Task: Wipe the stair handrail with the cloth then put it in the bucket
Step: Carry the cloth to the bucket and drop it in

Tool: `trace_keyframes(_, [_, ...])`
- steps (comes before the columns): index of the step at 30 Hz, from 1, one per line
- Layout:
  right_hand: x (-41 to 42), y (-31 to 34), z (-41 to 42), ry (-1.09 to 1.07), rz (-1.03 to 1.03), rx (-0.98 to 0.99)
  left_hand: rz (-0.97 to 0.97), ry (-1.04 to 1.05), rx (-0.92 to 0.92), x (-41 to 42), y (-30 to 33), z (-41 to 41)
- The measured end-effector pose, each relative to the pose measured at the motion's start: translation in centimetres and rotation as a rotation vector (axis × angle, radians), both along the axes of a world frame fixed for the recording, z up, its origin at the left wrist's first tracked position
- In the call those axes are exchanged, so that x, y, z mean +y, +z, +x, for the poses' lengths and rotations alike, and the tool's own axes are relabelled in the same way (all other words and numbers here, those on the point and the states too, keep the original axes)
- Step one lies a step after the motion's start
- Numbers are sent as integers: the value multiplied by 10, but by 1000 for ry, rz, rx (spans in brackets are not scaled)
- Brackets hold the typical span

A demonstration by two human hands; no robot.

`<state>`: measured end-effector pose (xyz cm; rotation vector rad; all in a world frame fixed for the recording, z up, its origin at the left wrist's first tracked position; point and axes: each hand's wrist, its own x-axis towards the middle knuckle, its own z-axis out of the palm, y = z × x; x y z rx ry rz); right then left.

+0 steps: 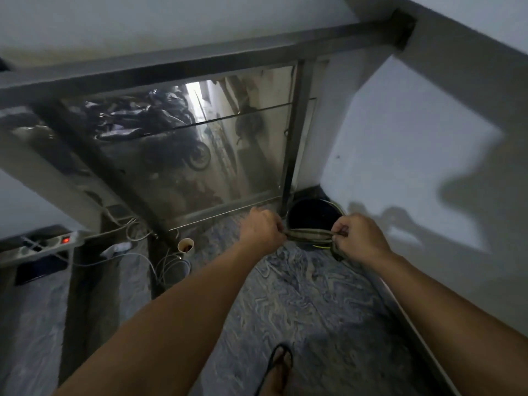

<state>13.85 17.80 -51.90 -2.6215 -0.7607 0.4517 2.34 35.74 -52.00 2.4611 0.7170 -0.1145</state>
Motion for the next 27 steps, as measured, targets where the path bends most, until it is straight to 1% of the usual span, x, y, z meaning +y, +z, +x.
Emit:
trace_keyframes(2, [5,-20,27,-43,-19,1,14,-23,24,4,-22,34])
trace_keyframes(5, [16,-64,69,-85,-37,0,-23,-50,78,14,-70,88])
trace_keyframes(9, [33,-144,120,-166,-37,13,-70,-68,100,26,-151,150])
trace_keyframes(14, [52,-264,175,-229,8,46,-23,-139,102,46,-267,213])
trace_keyframes(20, [57,-402,219,-278,84,-7,-57,-150,50,56,-398,267])
trace_keyframes(24, [53,-469,239,-323,152,-11,-141,-126,-51,52,-454,290])
trace_keyframes(27, [46,-503,250,-353,167,16,-142,-171,-25,52,-481,299])
